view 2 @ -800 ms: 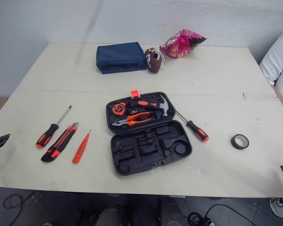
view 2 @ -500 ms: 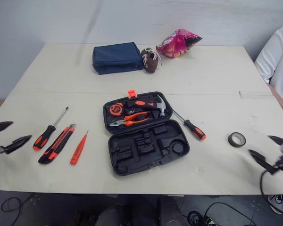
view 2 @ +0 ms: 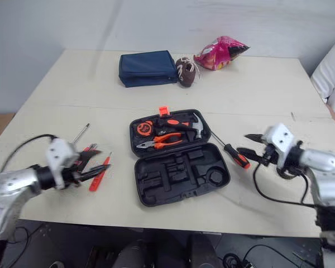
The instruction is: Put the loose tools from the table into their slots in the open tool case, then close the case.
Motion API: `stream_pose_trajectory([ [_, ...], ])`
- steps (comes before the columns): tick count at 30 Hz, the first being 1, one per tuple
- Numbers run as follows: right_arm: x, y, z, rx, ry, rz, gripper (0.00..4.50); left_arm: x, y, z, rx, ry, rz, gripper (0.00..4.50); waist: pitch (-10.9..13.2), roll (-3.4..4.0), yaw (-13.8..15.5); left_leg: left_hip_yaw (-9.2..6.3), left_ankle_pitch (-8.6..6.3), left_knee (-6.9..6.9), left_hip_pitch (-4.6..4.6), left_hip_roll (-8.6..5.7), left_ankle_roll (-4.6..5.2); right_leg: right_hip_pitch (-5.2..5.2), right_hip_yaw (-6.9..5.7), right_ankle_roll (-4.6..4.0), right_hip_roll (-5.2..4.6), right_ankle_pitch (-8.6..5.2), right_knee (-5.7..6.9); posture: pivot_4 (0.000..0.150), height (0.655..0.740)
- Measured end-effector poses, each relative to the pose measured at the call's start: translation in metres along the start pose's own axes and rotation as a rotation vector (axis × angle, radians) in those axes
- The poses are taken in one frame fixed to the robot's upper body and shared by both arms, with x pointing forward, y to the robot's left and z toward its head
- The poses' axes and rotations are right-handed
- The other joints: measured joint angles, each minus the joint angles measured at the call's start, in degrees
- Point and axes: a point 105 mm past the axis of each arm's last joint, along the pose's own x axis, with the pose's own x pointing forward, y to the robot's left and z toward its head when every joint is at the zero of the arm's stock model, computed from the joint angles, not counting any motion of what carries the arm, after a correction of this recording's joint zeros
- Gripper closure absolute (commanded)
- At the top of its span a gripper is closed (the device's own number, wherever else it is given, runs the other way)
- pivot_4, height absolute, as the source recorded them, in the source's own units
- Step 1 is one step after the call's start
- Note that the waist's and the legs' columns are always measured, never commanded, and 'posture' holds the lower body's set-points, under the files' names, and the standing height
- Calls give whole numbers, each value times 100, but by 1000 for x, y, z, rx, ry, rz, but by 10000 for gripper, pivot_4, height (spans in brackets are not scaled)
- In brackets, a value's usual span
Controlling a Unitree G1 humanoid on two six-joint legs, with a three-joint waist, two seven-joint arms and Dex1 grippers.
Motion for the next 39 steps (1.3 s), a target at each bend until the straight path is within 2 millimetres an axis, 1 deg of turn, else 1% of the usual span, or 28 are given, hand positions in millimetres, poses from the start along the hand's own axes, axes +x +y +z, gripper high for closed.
stream_pose_trajectory([
  [1,5,1,1,-5,11,10,40661,7,0,0,-14,4,6,37565,0,0,4,0,0,0,-6,1,0,-6,-1,0,0,0,0,1500,7400],
  [2,11,2,2,-4,17,20,45000,13,1,3,-23,-2,16,42570,0,0,7,-1,0,7,-12,2,0,-9,-4,0,1,0,0,1500,7400],
  [3,19,4,4,-13,22,34,45000,20,1,6,-28,-6,21,44482,0,0,8,-1,0,15,-15,1,1,-11,-3,0,0,0,4,1500,7400],
  [5,30,7,8,-28,26,57,45000,28,-1,8,-25,5,17,44482,0,0,8,-1,-1,19,-16,-2,4,-11,-2,2,-2,1,6,1500,7400],
  [8,41,10,11,-69,51,87,45000,38,-6,3,-38,42,5,44482,0,0,-2,-1,-2,18,-16,-1,5,-11,-1,1,-1,1,5,1500,7400],
  [12,53,11,10,-104,85,97,45000,46,-8,-2,-61,76,-3,44482,0,0,-8,-1,-2,19,-17,1,4,-12,-2,1,0,1,5,1500,7400],
  [15,63,13,10,-113,93,97,45000,52,-8,-2,-90,64,13,44482,0,0,0,-1,-2,21,-19,0,4,-13,-2,2,-1,1,6,1500,7400],
  [21,72,17,7,-107,123,106,45000,67,-12,9,-69,49,0,44482,0,0,8,-1,-2,23,-22,-2,5,-14,-3,2,-2,1,6,1500,7400],
  [23,75,18,10,-106,119,115,45000,73,-14,8,-78,55,-19,44482,0,0,1,-1,-2,23,-22,-1,5,-14,-3,2,-1,1,7,1500,7400],
  [28,74,20,9,-97,123,134,45000,76,-13,9,-82,62,-42,44482,0,0,5,-1,-1,24,-22,0,4,-16,-3,2,0,1,8,1500,7400],
  [31,72,25,7,-85,121,164,45000,76,-12,9,-82,66,-54,44482,0,-1,7,-2,-1,24,-21,0,4,-15,-3,2,0,1,8,1500,7400],
  [35,59,42,5,-50,126,254,45000,71,-8,7,-64,74,-68,44482,-1,-1,-2,-4,-2,22,-21,2,4,-15,-4,2,1,1,7,1500,7400],
  [39,47,69,4,15,118,370,45000,61,-3,3,-34,92,-91,44482,0,-1,-24,-4,-2,21,-21,6,3,-16,-4,2,5,1,7,1500,7400],
])
